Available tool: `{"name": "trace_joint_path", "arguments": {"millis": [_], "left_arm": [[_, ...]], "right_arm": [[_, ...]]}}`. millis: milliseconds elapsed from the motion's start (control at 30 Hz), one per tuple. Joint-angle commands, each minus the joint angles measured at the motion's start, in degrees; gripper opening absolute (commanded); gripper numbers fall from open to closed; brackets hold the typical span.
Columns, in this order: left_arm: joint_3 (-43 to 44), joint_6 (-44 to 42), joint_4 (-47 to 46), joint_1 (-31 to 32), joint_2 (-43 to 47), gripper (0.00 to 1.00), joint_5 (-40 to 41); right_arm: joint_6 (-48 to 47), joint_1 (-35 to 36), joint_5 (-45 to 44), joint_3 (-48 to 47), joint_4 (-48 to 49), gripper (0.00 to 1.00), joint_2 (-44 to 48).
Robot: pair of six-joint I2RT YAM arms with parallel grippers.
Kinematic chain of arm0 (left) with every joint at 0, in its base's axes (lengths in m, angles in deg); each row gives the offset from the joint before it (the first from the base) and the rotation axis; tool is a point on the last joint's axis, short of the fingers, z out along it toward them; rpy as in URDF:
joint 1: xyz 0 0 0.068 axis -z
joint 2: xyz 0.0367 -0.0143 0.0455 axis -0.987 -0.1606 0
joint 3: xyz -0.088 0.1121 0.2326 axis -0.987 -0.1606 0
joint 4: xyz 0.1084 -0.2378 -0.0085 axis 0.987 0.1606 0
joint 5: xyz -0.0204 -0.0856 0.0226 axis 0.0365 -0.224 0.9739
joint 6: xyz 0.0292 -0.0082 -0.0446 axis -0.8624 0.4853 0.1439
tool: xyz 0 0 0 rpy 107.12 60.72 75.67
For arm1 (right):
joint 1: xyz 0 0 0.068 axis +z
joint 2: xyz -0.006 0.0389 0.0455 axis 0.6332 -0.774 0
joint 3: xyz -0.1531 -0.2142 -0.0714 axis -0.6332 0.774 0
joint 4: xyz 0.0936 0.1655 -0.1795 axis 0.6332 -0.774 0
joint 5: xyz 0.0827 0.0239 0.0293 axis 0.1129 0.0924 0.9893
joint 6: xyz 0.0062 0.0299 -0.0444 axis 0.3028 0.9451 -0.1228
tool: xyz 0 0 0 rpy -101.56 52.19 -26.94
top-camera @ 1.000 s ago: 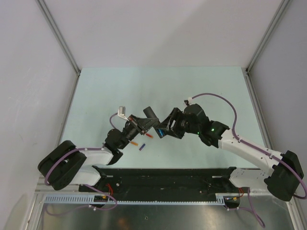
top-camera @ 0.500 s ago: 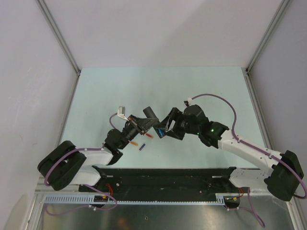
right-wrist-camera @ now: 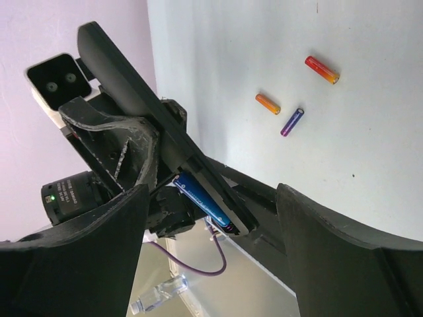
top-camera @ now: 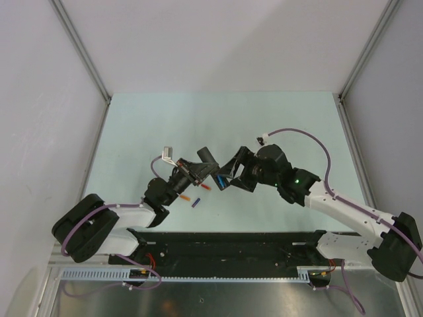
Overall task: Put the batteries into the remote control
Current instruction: Load the battery into the remote control.
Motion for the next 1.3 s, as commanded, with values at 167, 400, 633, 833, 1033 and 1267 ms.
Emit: {"name": "trace_joint_path", "arguments": {"millis": [167, 400, 633, 833, 1033, 1267], "left_arm": [[-0.1, -1.5, -13.9, -0.1, 1.7, 0.0, 1.0], [0.0, -2.0, -14.0, -0.1, 2.6, 0.0, 1.3], [-0.2, -2.1, -14.0, -0.1, 2.6, 0.0, 1.3], [-0.2, -1.9, -14.1, -0.1, 2.6, 0.0, 1.1], [0.0, -1.8, -14.0, -0.1, 2.4, 0.0, 0.9], [-0.1, -1.8, -14.1, -0.1, 2.4, 0.0, 1.0]], "right_arm": [[1.4, -1.1, -0.6, 0.0, 0.1, 0.8, 1.5], [2.6, -1.9, 0.6, 1.4, 1.1, 0.78, 0.9], [2.8, -1.9, 1.1, 2.0, 1.6, 0.77, 0.3], [2.7, -1.6, 1.3, 2.0, 2.4, 0.78, -0.2], [2.5, -1.1, 2.0, 2.0, 3.2, 0.78, -1.1], [2.1, -1.1, 2.8, 2.0, 2.8, 0.77, -1.3]]}}
